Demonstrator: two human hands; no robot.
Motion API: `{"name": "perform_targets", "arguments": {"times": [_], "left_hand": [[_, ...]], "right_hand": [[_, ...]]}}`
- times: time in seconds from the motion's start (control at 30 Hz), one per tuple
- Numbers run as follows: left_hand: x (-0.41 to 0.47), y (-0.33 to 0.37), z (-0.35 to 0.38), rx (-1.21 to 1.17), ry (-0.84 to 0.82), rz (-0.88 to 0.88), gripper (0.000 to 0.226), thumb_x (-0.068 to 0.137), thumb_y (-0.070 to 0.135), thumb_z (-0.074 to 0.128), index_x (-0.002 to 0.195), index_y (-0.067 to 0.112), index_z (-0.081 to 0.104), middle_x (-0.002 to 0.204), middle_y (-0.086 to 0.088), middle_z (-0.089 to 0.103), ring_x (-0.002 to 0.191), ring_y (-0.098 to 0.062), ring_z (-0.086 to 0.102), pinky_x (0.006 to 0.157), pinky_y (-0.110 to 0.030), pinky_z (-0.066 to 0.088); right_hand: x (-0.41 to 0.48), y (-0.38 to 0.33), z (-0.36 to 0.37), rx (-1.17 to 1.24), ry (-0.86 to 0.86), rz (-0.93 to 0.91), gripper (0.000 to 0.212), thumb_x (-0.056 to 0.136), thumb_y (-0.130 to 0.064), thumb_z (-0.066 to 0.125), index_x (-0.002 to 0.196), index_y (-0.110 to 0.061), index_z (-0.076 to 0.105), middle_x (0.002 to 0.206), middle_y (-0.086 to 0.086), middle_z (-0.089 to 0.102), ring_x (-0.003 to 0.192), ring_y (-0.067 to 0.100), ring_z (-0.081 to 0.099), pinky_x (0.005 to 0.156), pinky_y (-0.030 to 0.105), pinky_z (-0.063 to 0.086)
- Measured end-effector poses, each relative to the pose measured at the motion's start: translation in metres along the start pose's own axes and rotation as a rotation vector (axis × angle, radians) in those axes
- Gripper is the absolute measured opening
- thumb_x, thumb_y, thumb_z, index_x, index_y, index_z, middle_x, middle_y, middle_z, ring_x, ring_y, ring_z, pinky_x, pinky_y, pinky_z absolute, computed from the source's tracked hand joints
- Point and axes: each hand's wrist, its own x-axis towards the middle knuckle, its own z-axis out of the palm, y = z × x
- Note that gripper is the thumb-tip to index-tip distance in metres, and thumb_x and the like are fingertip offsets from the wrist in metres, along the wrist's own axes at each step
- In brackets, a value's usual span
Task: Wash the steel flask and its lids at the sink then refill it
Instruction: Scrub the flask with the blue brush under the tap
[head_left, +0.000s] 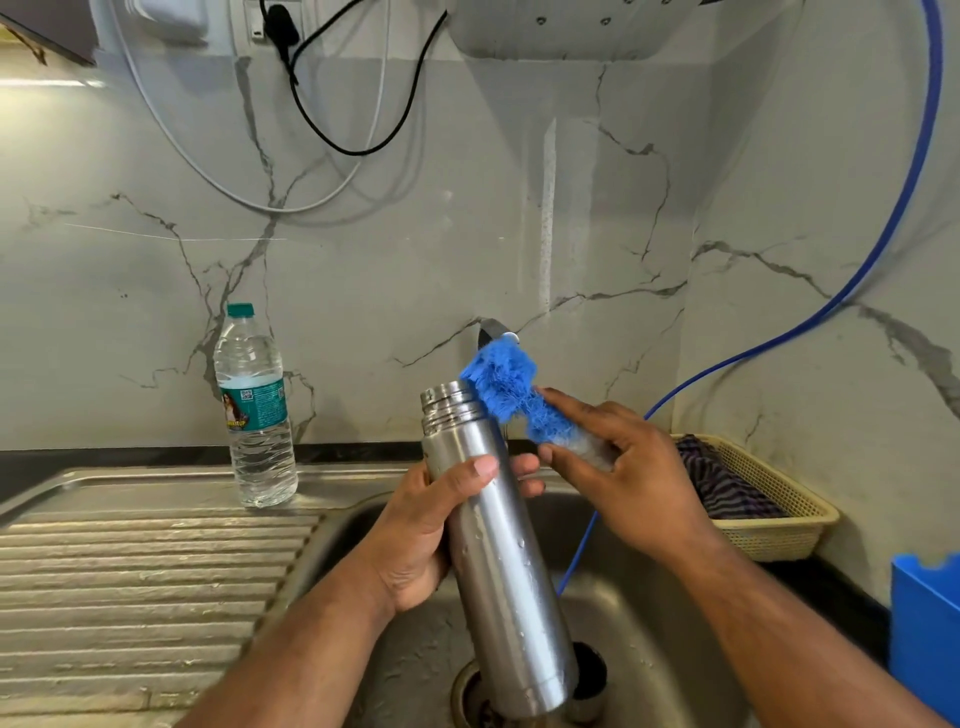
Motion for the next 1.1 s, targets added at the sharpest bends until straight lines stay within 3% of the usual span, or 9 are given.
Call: {"name": "perform_targets", "arguments": {"times": [0.1, 0.3, 0.43, 0.53, 0.63, 0.83, 0.93, 1.03, 1.1], "left_hand": [[0.001, 0.001, 0.001, 0.106, 0.102, 0.018, 0.064, 0.068, 0.036, 0.083, 0.121, 0.006, 0.064, 0.11, -0.024, 0.073, 0.1, -0.032, 0.072, 0.085, -0.046, 0.06], [0.006, 0.0, -0.002, 0.129, 0.297, 0.052, 0.054, 0.07, 0.031, 0.089, 0.116, 0.014, 0.065, 0.098, -0.008, 0.075, 0.088, -0.019, 0.074, 0.073, -0.031, 0.06], [0.007, -0.002, 0.003, 0.141, 0.239, 0.071, 0.064, 0.066, 0.045, 0.089, 0.118, 0.017, 0.066, 0.109, -0.011, 0.075, 0.098, -0.023, 0.074, 0.083, -0.037, 0.061], [0.01, -0.005, 0.001, 0.083, 0.282, 0.088, 0.101, 0.043, 0.075, 0.088, 0.122, 0.017, 0.064, 0.115, -0.009, 0.076, 0.108, -0.024, 0.073, 0.089, -0.041, 0.059], [0.01, -0.007, -0.002, 0.095, 0.304, 0.087, 0.115, 0.041, 0.088, 0.077, 0.129, 0.016, 0.059, 0.121, -0.006, 0.074, 0.115, -0.023, 0.069, 0.1, -0.046, 0.055], [0.01, -0.008, 0.0, 0.083, 0.293, 0.071, 0.106, 0.05, 0.083, 0.079, 0.132, 0.02, 0.059, 0.123, -0.006, 0.073, 0.118, -0.024, 0.069, 0.105, -0.05, 0.05], [0.01, -0.008, -0.002, 0.095, 0.331, 0.064, 0.101, 0.051, 0.082, 0.079, 0.128, 0.019, 0.06, 0.12, -0.003, 0.075, 0.117, -0.021, 0.069, 0.101, -0.043, 0.053], [0.009, -0.008, 0.002, 0.143, 0.332, 0.047, 0.103, 0.048, 0.084, 0.078, 0.126, 0.019, 0.059, 0.118, -0.001, 0.075, 0.113, -0.016, 0.07, 0.097, -0.038, 0.054], [0.009, -0.005, 0.005, 0.111, 0.321, 0.048, 0.088, 0.063, 0.077, 0.076, 0.127, 0.019, 0.06, 0.119, -0.003, 0.075, 0.112, -0.019, 0.071, 0.098, -0.041, 0.053]], "right_hand": [[0.0, -0.001, 0.001, 0.128, -0.048, 0.043, 0.053, 0.087, -0.024, 0.083, 0.133, -0.044, 0.065, 0.115, -0.005, 0.072, 0.108, 0.008, 0.068, 0.093, 0.018, 0.05], [-0.005, -0.013, 0.011, 0.078, -0.046, 0.008, 0.054, 0.089, -0.022, 0.08, 0.134, -0.045, 0.062, 0.103, -0.016, 0.068, 0.098, -0.005, 0.064, 0.083, 0.006, 0.044], [-0.005, -0.009, 0.01, 0.061, -0.043, 0.084, 0.053, 0.09, -0.032, 0.079, 0.134, -0.053, 0.06, 0.113, -0.017, 0.07, 0.105, -0.005, 0.065, 0.09, 0.011, 0.05], [-0.008, -0.016, 0.015, 0.006, -0.023, 0.009, 0.054, 0.09, -0.031, 0.079, 0.134, -0.054, 0.057, 0.1, -0.015, 0.068, 0.092, 0.0, 0.064, 0.079, 0.009, 0.046], [-0.006, -0.012, 0.016, -0.076, -0.009, 0.033, 0.054, 0.09, -0.034, 0.077, 0.135, -0.056, 0.055, 0.094, -0.013, 0.066, 0.087, 0.001, 0.062, 0.072, 0.009, 0.044], [-0.013, -0.02, 0.023, -0.234, -0.014, -0.048, 0.053, 0.093, -0.042, 0.072, 0.14, -0.056, 0.052, 0.085, -0.013, 0.054, 0.075, 0.005, 0.056, 0.062, 0.022, 0.045], [-0.01, -0.014, 0.025, -0.265, -0.012, 0.017, 0.054, 0.094, -0.043, 0.07, 0.141, -0.057, 0.05, 0.086, -0.013, 0.054, 0.073, 0.004, 0.055, 0.061, 0.028, 0.045], [-0.013, -0.011, 0.023, -0.249, 0.001, 0.07, 0.054, 0.094, -0.043, 0.07, 0.141, -0.058, 0.048, 0.087, -0.013, 0.055, 0.076, 0.003, 0.055, 0.064, 0.026, 0.042], [-0.017, -0.021, 0.026, -0.28, -0.014, 0.007, 0.054, 0.095, -0.044, 0.068, 0.143, -0.058, 0.046, 0.084, -0.015, 0.049, 0.073, 0.0, 0.052, 0.06, 0.019, 0.037]]}}
